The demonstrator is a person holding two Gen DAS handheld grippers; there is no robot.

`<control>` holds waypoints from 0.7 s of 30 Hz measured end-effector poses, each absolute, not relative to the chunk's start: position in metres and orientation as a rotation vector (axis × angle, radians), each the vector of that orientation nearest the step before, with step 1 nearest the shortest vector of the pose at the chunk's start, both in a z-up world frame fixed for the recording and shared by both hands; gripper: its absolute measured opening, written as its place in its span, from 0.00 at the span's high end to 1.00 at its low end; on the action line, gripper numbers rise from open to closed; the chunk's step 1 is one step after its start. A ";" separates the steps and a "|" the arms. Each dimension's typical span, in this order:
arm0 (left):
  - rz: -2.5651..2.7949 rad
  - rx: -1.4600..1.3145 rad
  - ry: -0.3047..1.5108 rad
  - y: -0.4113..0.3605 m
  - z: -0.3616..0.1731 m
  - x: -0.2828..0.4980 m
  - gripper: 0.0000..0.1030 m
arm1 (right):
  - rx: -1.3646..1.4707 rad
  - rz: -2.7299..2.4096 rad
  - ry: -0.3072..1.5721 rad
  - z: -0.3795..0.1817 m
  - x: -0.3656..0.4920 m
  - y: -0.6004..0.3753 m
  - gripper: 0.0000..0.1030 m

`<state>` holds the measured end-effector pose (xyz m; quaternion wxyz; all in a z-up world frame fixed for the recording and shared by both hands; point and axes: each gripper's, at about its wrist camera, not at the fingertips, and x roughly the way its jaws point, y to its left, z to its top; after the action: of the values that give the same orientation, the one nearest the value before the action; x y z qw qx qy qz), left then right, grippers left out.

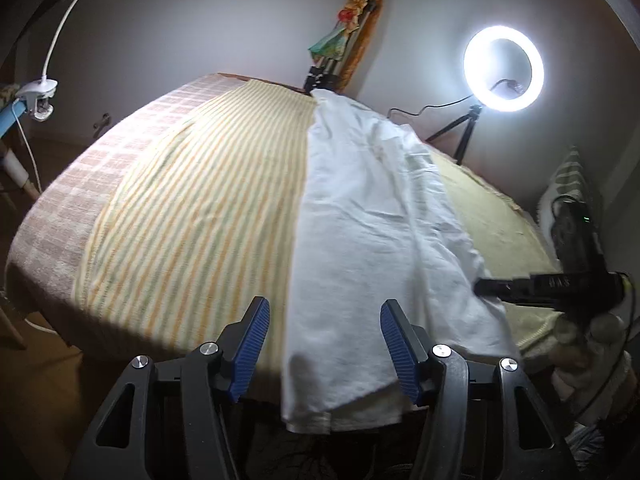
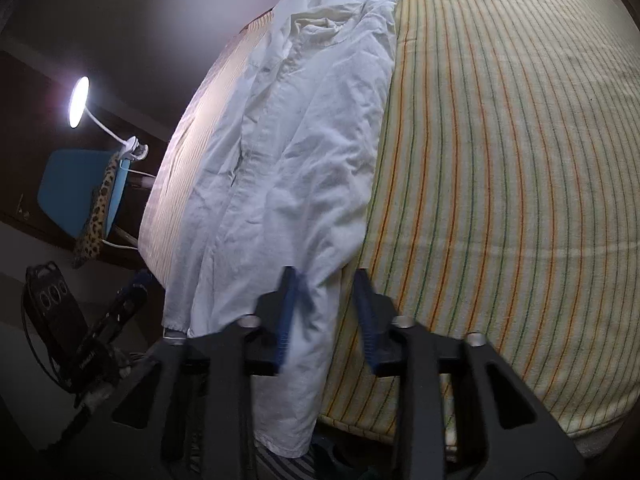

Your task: Fold small clothes

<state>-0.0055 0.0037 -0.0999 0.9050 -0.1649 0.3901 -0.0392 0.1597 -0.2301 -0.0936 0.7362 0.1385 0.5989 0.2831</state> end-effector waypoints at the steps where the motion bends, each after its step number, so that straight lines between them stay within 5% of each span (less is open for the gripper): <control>1: -0.072 -0.325 0.808 0.004 -0.101 -0.004 0.45 | 0.294 0.612 1.307 -0.092 0.158 -0.231 0.94; 10: -0.072 -0.240 0.851 -0.005 -0.107 0.015 0.48 | 0.137 0.553 1.305 -0.089 0.143 -0.239 0.91; 21: -0.277 -0.140 0.781 -0.055 -0.071 0.046 0.56 | 0.135 0.634 1.085 -0.046 0.157 -0.210 0.90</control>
<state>0.0460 -0.0555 -0.0712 0.9130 -0.0678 0.3793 -0.1343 0.1567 -0.2099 -0.0459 0.8070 0.0633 0.5071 0.2961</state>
